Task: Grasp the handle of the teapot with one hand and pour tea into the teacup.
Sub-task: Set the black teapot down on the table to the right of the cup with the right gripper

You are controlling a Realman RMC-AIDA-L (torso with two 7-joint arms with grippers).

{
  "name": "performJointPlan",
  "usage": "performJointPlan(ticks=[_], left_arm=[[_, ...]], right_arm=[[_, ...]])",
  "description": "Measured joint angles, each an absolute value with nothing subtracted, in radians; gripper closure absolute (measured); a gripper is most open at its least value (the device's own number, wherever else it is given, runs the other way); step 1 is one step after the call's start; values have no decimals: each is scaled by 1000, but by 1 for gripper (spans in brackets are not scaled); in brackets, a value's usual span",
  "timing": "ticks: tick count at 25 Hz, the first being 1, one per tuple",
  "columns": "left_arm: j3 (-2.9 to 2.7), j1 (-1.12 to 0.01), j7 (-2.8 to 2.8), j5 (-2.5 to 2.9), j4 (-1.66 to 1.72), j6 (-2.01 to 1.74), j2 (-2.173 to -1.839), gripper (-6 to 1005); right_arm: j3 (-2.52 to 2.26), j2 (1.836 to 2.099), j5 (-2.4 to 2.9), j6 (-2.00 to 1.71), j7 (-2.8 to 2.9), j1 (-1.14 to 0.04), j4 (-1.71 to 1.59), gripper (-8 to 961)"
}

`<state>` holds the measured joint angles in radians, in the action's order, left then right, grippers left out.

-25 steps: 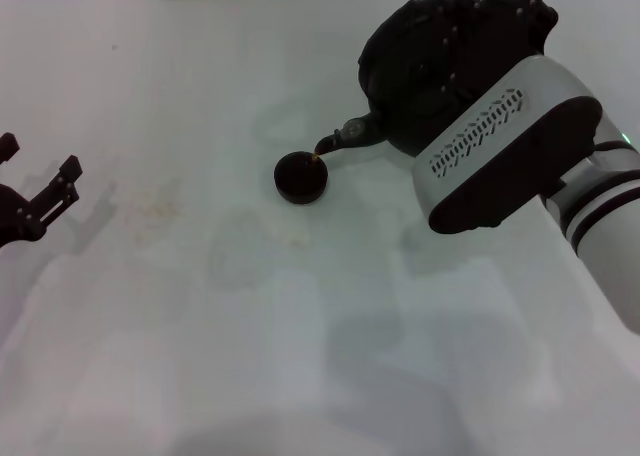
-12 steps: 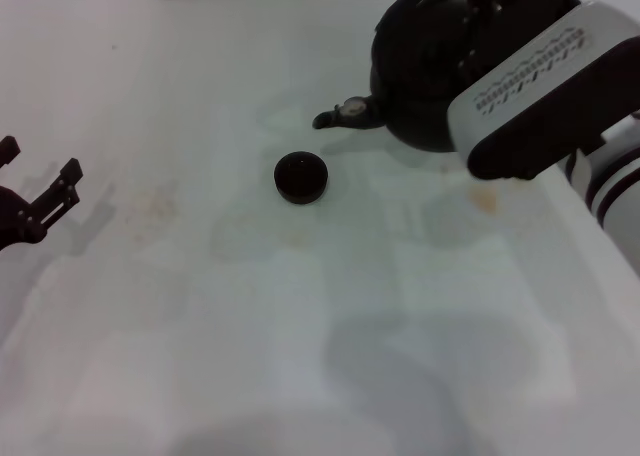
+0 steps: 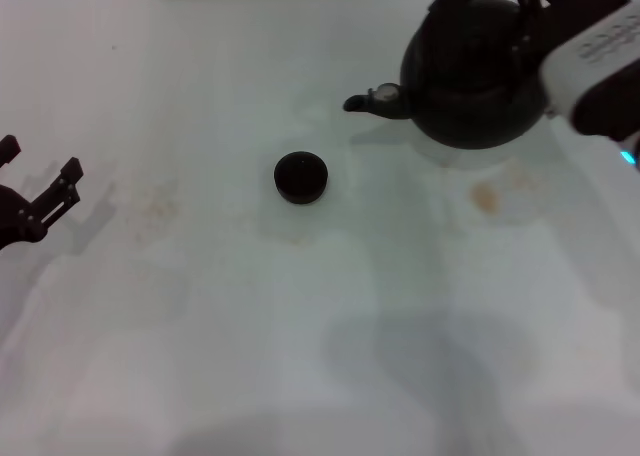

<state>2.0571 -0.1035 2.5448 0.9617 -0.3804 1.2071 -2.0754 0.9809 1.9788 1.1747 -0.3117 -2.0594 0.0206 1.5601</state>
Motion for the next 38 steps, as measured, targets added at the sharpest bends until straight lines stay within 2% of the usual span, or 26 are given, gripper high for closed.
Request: performJointPlan(ticks=[4,9,16,38], left_arm=[[2057,-108,2545,962,-380,1201,-2075,172],[2055,-117,2545,963,-380,1195,-2075,171],[2055,-120,2545,963,-380,1194,-2074,172],[2056,-120,2545,963,-380,1194,-2074,171]], right_arm=[[1068,1982,1175,-184,-2026,65,1554,854],[1167,1972,1175,-21,-1956,102,1531,854],[1347,1974,1175,325,-1870,113,1423,854],[1402,1987,1185,419,-1903,89,1315,854]])
